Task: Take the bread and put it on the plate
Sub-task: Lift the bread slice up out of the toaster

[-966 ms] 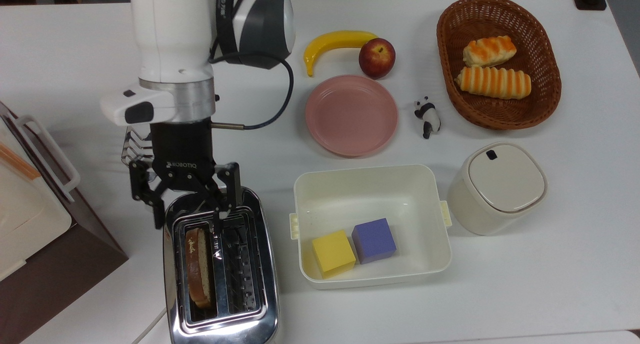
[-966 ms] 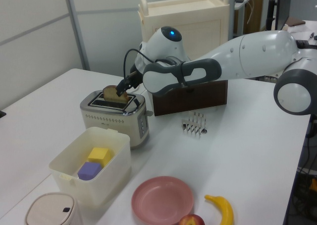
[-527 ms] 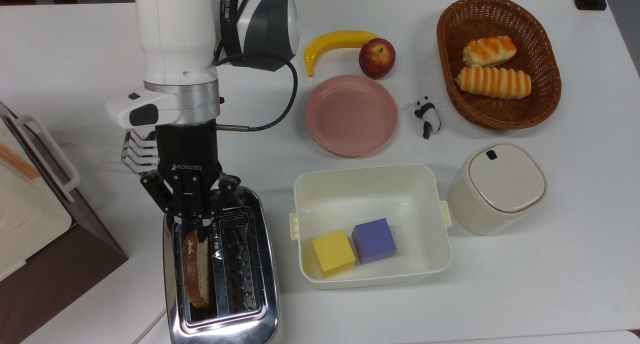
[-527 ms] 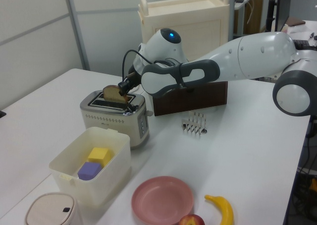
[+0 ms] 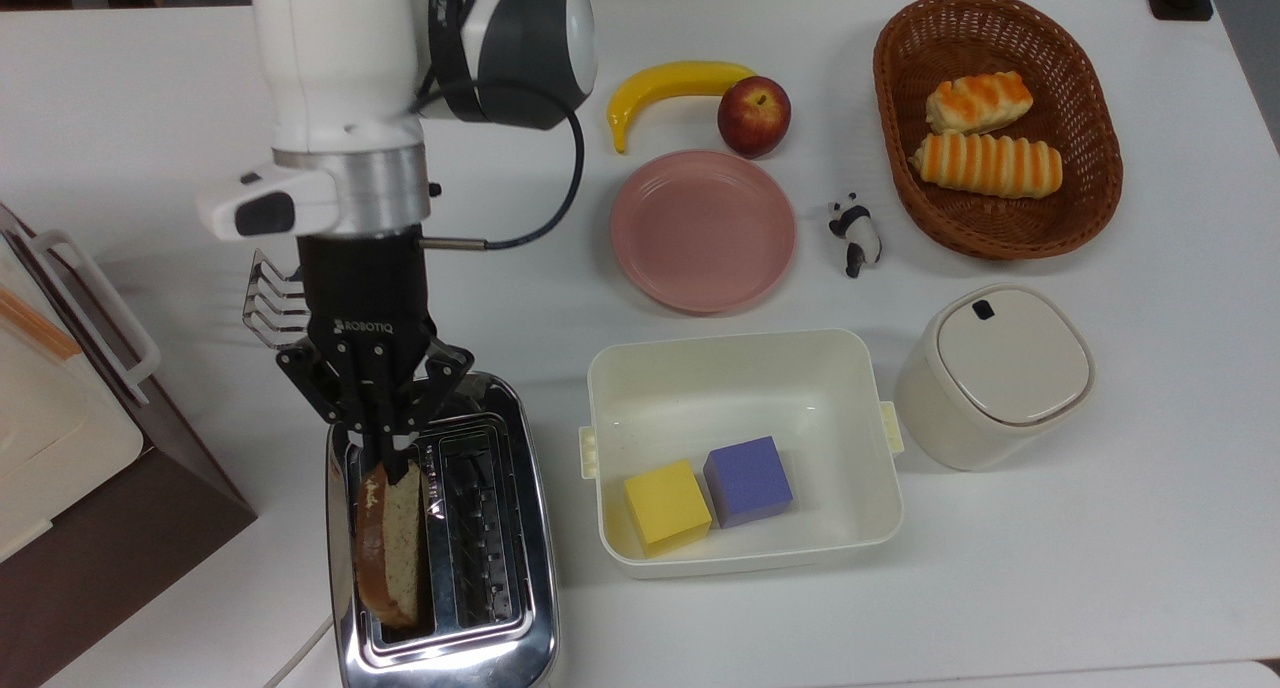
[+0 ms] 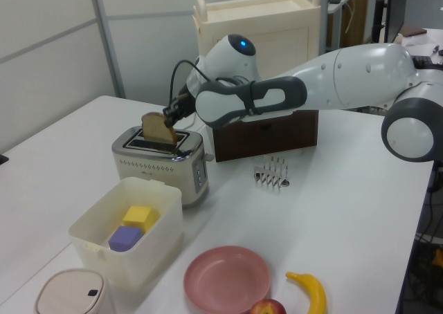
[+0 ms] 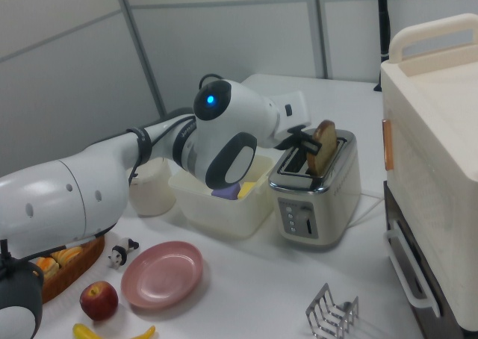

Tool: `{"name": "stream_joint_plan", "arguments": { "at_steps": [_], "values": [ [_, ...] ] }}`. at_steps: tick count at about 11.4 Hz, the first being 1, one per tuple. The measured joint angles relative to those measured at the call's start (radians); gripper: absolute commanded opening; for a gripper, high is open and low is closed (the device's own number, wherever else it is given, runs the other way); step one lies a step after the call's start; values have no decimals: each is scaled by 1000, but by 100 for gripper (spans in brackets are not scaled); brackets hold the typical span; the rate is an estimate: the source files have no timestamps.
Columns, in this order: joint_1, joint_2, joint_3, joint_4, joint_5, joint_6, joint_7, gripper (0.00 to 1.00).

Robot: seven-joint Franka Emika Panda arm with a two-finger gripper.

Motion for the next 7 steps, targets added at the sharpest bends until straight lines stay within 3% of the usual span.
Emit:
{"name": "stream_joint_plan", "arguments": {
  "at_steps": [5,7],
  "values": [
    [-14,-103,0,24,90,0,1,0],
    [-14,-151,-1,23,97,-86,1,0]
  ]
}}
